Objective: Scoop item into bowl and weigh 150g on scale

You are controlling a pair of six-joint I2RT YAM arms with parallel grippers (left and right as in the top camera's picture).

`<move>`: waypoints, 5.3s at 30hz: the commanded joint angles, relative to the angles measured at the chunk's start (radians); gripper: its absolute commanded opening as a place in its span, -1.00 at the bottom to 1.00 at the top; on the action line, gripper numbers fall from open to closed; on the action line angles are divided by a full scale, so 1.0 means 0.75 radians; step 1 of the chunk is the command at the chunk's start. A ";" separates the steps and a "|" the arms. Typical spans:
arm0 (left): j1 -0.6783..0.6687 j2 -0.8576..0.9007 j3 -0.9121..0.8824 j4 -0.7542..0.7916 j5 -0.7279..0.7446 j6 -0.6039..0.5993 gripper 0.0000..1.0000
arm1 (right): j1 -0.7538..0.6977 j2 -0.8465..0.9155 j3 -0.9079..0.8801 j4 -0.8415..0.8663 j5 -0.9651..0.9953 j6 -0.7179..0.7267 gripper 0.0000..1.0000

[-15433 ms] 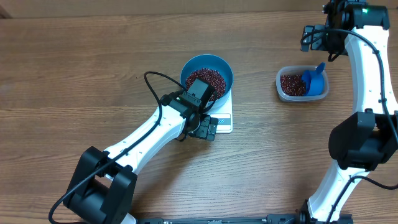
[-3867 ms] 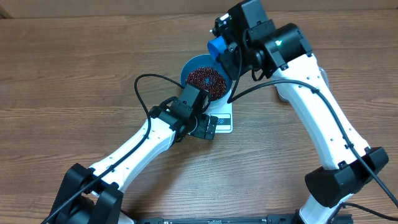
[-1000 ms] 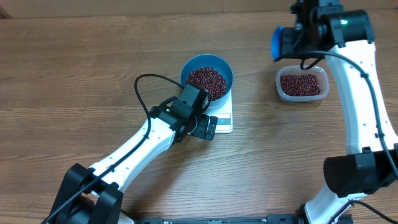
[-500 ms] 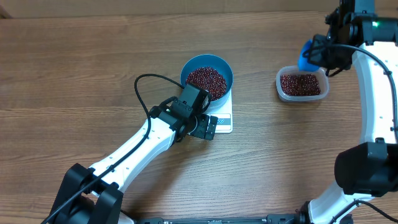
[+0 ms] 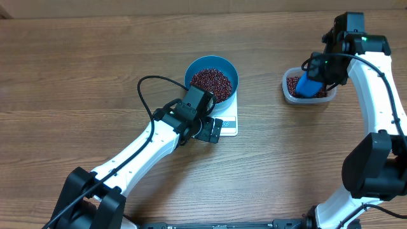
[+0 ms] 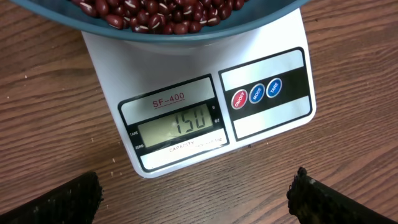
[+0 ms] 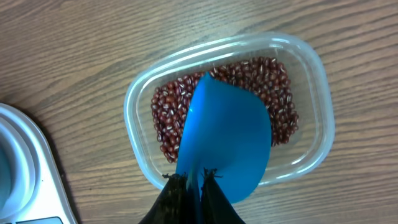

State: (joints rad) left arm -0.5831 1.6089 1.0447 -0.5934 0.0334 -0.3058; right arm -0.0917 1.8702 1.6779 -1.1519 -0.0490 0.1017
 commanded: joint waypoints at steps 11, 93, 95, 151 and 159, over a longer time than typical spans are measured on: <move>-0.007 0.002 -0.002 0.005 0.001 0.030 0.99 | -0.002 -0.011 -0.005 -0.036 -0.007 0.004 -0.50; -0.007 0.002 -0.002 0.029 0.001 0.029 0.99 | -0.002 -0.033 -0.005 0.252 -0.146 0.009 1.00; -0.007 0.002 -0.002 0.030 0.001 0.029 0.99 | -0.002 -0.063 -0.005 0.252 -0.146 0.009 1.00; -0.007 0.002 -0.002 0.030 0.001 0.029 0.99 | -0.002 -0.846 -0.004 0.193 0.044 -0.002 0.97; -0.007 0.002 -0.002 0.030 0.001 0.028 0.99 | -0.002 -0.886 -0.005 -0.131 0.054 -0.001 1.00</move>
State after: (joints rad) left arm -0.5831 1.6089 1.0447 -0.5751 0.0334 -0.3031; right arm -0.0917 1.2228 1.6752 -1.2072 -0.0303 0.1036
